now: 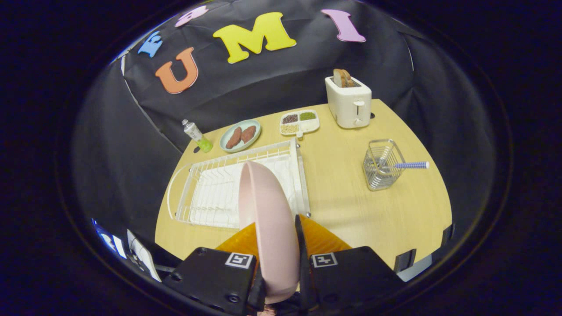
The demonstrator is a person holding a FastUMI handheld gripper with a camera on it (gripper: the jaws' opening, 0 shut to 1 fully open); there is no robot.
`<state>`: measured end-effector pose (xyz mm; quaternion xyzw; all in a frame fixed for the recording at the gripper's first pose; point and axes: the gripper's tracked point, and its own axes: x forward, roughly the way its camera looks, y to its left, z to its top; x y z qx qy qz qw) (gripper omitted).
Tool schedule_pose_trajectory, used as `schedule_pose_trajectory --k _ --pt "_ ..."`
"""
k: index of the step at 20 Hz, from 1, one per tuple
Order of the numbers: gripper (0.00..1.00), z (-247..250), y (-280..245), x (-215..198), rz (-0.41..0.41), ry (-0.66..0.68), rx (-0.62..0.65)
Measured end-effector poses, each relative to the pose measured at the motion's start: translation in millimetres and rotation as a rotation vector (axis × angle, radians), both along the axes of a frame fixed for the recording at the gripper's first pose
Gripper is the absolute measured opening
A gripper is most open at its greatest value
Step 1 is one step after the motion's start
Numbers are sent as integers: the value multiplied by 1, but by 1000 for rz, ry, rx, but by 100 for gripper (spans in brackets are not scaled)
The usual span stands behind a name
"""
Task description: Take the plate from the dish rack, then take the spoon from the basket and place it into the plate.
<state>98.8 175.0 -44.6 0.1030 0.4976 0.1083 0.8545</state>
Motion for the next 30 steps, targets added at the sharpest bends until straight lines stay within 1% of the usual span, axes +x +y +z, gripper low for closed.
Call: schedule_pose_trajectory --k 4,6,8,10,13,16,19,21,26,28,30 --pt "35 -43 -16 -40 -22 37 78" --pt "35 -68 -18 -51 -38 59 115" --pt "35 -93 -13 -57 -55 91 174" --pt "35 -116 -2 -62 -66 151 250" --pt "35 -129 6 -61 -91 190 361" --pt "36 -137 13 -58 -95 209 414" --pt "37 -139 13 -55 -101 227 443" --pt "38 -140 7 -51 -103 214 426" --pt "52 -143 2 -43 -91 180 407" --pt "52 -139 4 -42 -90 179 425" --pt "53 -134 3 -41 -64 153 423"
